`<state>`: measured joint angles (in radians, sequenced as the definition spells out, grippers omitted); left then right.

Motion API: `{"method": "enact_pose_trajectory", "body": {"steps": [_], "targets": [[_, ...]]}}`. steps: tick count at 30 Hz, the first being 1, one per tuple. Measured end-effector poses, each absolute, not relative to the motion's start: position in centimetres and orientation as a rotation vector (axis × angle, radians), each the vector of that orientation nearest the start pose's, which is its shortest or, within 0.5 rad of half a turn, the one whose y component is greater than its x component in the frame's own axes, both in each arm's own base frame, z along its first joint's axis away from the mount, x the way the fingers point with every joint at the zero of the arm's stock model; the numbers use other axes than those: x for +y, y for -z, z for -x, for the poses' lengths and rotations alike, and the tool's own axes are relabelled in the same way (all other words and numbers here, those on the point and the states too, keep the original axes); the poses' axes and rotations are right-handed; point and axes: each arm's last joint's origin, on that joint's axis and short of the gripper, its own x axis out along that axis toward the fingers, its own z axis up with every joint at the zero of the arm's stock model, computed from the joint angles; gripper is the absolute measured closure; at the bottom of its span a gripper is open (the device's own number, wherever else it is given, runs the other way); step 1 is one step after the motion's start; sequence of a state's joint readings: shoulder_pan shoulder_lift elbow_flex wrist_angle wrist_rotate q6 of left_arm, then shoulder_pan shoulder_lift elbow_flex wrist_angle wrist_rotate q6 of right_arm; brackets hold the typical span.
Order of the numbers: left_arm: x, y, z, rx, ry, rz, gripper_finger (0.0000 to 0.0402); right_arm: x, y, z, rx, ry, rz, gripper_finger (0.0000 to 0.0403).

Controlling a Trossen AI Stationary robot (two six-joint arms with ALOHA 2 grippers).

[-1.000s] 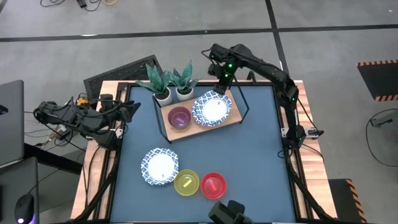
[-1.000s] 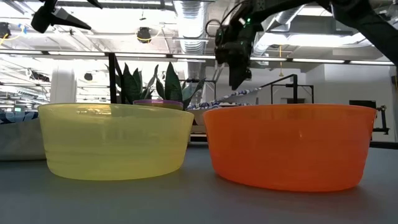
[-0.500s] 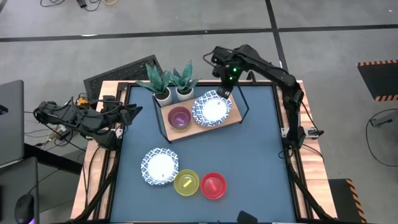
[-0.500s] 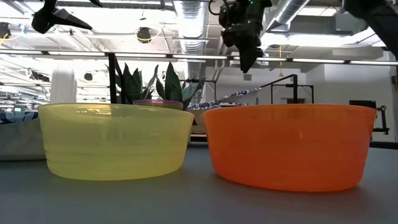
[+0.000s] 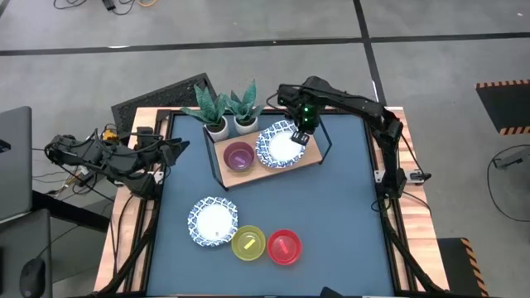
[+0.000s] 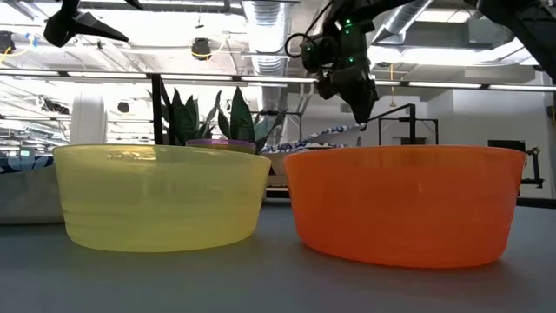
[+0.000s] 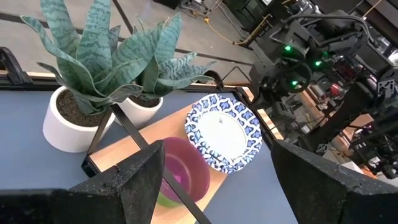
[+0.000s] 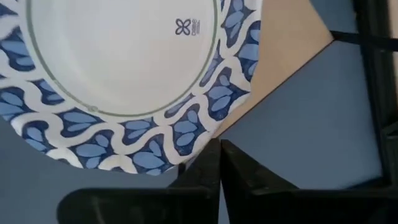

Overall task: Place and stack bowls onto a shelf
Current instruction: Stack the white patterned bowl on top of the white patterned bowl on the shelf

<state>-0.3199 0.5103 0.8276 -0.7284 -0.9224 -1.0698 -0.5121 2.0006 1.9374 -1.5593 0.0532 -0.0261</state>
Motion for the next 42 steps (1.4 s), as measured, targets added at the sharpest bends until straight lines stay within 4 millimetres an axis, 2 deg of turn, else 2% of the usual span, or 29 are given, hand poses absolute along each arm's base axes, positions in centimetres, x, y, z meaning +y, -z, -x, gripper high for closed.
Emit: {"method": "enact_pose_trajectory", "body": {"steps": [11,13,16,20,25,28,35,38,42], "targets": [[-0.3,-33.2,-8.5,-0.021,-0.714,0.780,0.0123,-18.5,-28.8,-33.3,1.531,0.406,-0.313,0.0370],[-0.3,-33.2,-8.5,-0.021,-0.714,0.781,0.0123,-18.6,-28.9,-33.2,1.541,0.450,-0.294,0.0373],[-0.3,-33.2,-8.5,-0.021,-0.714,0.780,0.0123,-18.3,-30.3,-32.4,1.515,0.509,-0.285,0.0380],[-0.3,-33.2,-8.5,-0.022,-0.714,0.780,0.0123,-16.6,-33.6,-31.1,1.409,0.527,-0.272,0.0379],[-0.3,-33.2,-8.4,-0.029,-0.724,0.777,0.0123,-15.2,-34.6,-31.1,1.369,0.536,-0.282,0.0376],[-0.3,-33.2,-8.4,-0.031,-0.727,0.775,0.0123,-14.9,-33.8,-31.6,1.397,0.522,-0.277,0.0380],[-0.3,-33.2,-8.5,-0.030,-0.726,0.776,0.0123,-14.7,-28.9,-33.0,1.551,0.450,-0.258,0.0373],[-0.3,-33.2,-8.5,-0.030,-0.726,0.775,0.0123,-14.7,-28.1,-33.3,1.572,0.429,-0.249,0.0374],[-0.3,-33.2,-8.5,-0.030,-0.726,0.777,0.0123,-14.8,-28.2,-33.4,1.556,0.430,-0.249,0.0379]]}}
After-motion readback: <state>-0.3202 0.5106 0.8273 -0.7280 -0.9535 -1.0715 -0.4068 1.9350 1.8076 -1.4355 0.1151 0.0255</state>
